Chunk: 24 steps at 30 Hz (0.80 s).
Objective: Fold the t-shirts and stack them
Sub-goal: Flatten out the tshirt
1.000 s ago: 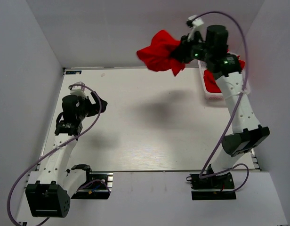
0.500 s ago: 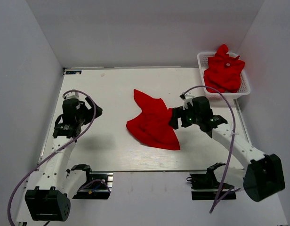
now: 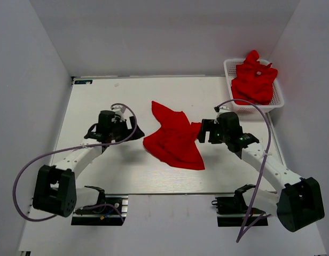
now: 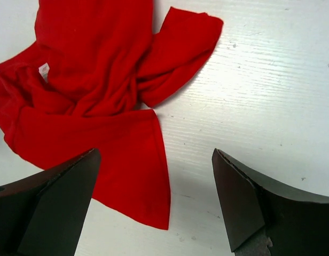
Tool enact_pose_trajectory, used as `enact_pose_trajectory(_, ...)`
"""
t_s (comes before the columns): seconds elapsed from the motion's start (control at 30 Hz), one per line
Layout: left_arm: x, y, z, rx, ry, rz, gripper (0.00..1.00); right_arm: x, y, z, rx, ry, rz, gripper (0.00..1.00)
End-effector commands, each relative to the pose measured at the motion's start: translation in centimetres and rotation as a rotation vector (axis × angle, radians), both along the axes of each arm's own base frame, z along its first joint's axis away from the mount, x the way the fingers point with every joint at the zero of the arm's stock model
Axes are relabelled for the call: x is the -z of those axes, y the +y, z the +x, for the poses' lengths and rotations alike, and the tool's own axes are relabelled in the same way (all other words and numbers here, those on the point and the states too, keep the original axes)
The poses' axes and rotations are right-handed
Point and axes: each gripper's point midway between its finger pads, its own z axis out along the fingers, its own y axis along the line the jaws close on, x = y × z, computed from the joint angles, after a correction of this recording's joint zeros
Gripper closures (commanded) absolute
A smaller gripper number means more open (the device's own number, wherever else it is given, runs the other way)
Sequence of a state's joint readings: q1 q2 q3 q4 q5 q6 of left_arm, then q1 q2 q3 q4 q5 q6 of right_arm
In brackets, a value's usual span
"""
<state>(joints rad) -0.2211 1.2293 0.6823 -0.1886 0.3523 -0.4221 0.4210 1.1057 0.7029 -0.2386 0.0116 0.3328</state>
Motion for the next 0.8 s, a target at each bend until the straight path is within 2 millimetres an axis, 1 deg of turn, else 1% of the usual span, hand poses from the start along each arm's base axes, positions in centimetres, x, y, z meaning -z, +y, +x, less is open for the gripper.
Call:
enact_pose_trajectory(0.0,2.1,-2.3,-0.2,0.082,0.007,0.056,0.02,1.0,0.7,-0.9,-0.057,0.035,0.012,0.10)
enact_pose_trajectory(0.03,3.4,-2.3,-0.8,0.089,0.045,0.093,0.02,1.3,0.7,-1.3,-0.068,0.048,0.007,0.10)
enact_pose_trajectory(0.07,3.9,-2.7,-0.8,0.099,0.047,0.137,0.06,2.0,0.6,-1.8,-0.071,0.069,0.006,0.10)
enact_pose_trajectory(0.1,5.1,-2.8,-0.9,0.101,0.083,0.165,0.07,2.7,0.4,-2.5,-0.075,0.089,-0.004,0.10)
enact_pose_trajectory(0.13,5.3,-3.1,-0.8,0.106,0.085,0.174,0.09,2.9,0.3,-2.9,-0.076,0.096,0.001,0.10)
enact_pose_trajectory(0.2,6.2,-3.8,-1.4,0.131,0.107,0.193,0.12,4.3,-0.3,-4.2,-0.068,0.139,-0.008,0.10)
enact_pose_trajectory(0.23,6.3,-4.2,-1.3,0.139,0.099,0.191,0.14,4.5,-0.4,-4.6,-0.049,0.152,0.003,0.10)
enact_pose_trajectory(0.27,6.6,-4.6,-1.1,0.147,0.095,0.199,0.16,5.2,-0.6,-5.3,-0.046,0.177,-0.004,0.10)
enact_pose_trajectory(0.3,6.9,-4.6,-1.1,0.148,0.104,0.202,0.18,6.0,-0.9,-6.2,-0.032,0.212,-0.005,0.10)
enact_pose_trajectory(0.33,6.8,-5.0,-0.8,0.141,0.094,0.205,0.20,6.2,-1.0,-6.5,-0.022,0.224,-0.004,0.10)
enact_pose_trajectory(0.37,7.0,-4.9,-0.5,0.132,0.089,0.212,0.28,6.9,-1.1,-7.2,-0.009,0.253,0.005,0.10)
enact_pose_trajectory(0.4,7.4,-5.2,-0.9,0.136,0.107,0.211,0.32,7.4,-1.0,-7.9,-0.016,0.273,0.010,0.10)
enact_pose_trajectory(0.43,7.3,-5.3,-0.5,0.128,0.091,0.211,0.34,8.1,-1.0,-8.6,-0.018,0.302,0.011,0.10)
enact_pose_trajectory(0.47,7.3,-5.8,-0.4,0.129,0.087,0.199,0.35,8.1,-0.6,-8.8,-0.007,0.319,0.041,0.10)
enact_pose_trajectory(0.5,7.2,-5.9,-0.2,0.128,0.078,0.195,0.40,8.5,-0.6,-9.5,-0.011,0.342,0.037,0.10)
enact_pose_trajectory(0.53,7.5,-6.2,-0.5,0.130,0.093,0.192,0.40,8.8,-0.4,-9.9,-0.014,0.356,0.038,0.10)
enact_pose_trajectory(0.57,8.0,-6.1,-0.5,0.124,0.102,0.203,0.45,9.0,-0.4,-10.1,-0.015,0.364,0.038,0.10)
enact_pose_trajectory(0.6,8.0,-6.0,-0.4,0.112,0.104,0.204,0.55,9.5,-0.3,-10.6,-0.015,0.385,0.033,0.10)
enact_pose_trajectory(0.7,8.7,-6.2,-0.8,0.124,0.122,0.214,0.73,10.1,-0.1,-10.9,-0.011,0.399,0.020,0.10)
enact_pose_trajectory(0.73,8.7,-6.2,-0.8,0.124,0.123,0.214,0.84,10.3,0.2,-11.0,-0.018,0.405,0.011,0.10)
enact_pose_trajectory(0.77,8.7,-6.5,-1.0,0.133,0.122,0.215,0.92,10.4,0.3,-11.0,-0.021,0.406,0.009,0.10)
